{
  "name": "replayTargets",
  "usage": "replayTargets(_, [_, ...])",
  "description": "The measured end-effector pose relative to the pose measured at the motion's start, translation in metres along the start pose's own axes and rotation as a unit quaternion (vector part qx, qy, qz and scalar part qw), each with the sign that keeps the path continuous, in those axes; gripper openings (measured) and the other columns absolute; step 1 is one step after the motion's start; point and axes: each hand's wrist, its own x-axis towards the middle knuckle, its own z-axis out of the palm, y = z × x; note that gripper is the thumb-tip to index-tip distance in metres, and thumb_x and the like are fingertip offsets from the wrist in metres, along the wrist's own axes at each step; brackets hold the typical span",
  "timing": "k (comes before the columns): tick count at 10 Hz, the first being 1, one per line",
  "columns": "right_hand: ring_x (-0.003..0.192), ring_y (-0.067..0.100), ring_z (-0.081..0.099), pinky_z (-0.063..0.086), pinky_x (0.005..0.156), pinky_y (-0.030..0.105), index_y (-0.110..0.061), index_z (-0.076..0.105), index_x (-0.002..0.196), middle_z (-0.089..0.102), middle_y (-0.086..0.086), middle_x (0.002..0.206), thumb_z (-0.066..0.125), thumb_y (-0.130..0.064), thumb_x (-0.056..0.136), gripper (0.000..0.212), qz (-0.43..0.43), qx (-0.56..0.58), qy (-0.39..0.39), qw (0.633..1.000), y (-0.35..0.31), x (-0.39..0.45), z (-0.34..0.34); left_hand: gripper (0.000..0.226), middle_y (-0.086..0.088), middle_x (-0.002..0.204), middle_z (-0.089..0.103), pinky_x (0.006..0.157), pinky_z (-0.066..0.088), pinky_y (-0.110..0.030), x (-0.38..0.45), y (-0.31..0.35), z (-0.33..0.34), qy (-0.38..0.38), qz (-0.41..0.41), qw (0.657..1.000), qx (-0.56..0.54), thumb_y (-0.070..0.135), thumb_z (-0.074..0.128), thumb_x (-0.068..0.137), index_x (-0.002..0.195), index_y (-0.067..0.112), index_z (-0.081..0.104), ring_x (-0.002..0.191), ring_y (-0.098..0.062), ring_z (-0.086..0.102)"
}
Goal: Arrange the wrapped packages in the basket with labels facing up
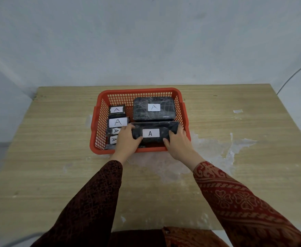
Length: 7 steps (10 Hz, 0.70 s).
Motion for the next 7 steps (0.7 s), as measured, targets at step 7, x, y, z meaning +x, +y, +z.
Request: replayTargets(7, [0.11,0.032,0.057,0.047,0.089,0.04,-0.007,0.054,0.122,0.059,0.017,0.126,0.044,-0.043,0.095,0.046,-0.103,-0.075,-0.131,0.983,-0.047,0.029,-0.065,0.041,-0.01,0.119,0.062,0.09,0.047,-0.041,0.013,0.012,-0.06,-0.1,0.156,0.938,0.291,0.04,0.044,0.095,0.124,0.016,0.06,0.11,-0.029,0.055])
